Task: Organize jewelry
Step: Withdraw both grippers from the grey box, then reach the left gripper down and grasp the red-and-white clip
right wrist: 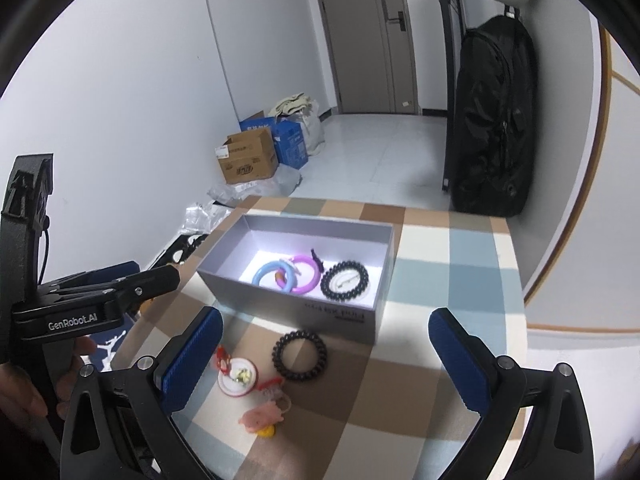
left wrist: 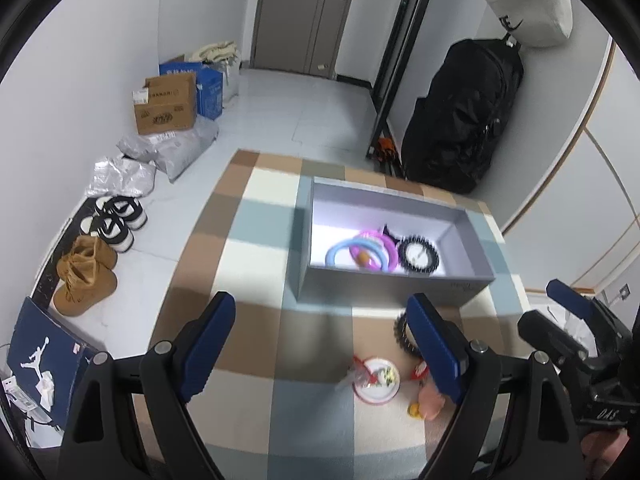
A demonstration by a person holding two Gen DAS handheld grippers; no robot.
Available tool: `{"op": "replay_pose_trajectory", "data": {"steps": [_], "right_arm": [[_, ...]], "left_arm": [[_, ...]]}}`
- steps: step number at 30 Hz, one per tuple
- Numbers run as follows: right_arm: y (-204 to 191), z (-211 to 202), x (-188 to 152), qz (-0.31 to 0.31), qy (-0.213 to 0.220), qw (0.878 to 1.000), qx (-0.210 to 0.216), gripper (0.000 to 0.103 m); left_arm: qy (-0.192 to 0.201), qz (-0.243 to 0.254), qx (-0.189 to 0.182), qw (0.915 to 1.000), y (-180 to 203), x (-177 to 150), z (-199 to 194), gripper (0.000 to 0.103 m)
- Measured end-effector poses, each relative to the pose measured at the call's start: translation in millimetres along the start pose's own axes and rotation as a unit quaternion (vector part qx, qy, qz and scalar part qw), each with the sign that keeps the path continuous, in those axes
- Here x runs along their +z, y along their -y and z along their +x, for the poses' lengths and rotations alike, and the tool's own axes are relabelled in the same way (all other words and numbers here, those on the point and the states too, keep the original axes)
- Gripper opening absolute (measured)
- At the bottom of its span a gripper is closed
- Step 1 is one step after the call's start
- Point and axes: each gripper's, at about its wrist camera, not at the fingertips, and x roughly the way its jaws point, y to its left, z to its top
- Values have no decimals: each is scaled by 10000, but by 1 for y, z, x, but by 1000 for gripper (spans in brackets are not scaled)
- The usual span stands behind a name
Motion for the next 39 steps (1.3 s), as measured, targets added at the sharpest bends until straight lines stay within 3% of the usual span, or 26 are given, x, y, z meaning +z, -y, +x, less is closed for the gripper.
{"op": "replay_pose_trajectory", "data": {"steps": [6,15,21,27,28,30,36,38,39], "right_arm": [[1,4,-8,57,-144,9999,27,103],[2,6,-14,133,-286,9995,92,103],[4,6,-13,192,-321,9992,147,103],[6,7,-13,259,-354,9989,180,103],[7,8,-13,272,-359,9988,182,103],[7,8,-13,292,-371,9987,194,103],[5,8,-14,241,-375,9988,209,103],[4,8,-14,249,-379,9987,212,103],[4,8,-14,252,-376,9987,217,103]], "left_arm": [[-477,-329,-202,9981,-11,-14,18,84],[-621,-55,-167,9979,1,-28,21,84],[-798,-131,-161,9966,3,-36,28,82],[-856,-221,-209,9959,-1,-33,31,69],[-867,-268,-249,9956,-2,-33,31,58],[-907,-314,-391,9946,-1,-32,32,46],[-1009,-198,-370,9940,6,-33,37,46],[-1015,-202,-407,9938,6,-32,37,39],[-1031,-186,-411,9936,5,-32,38,31]]}}
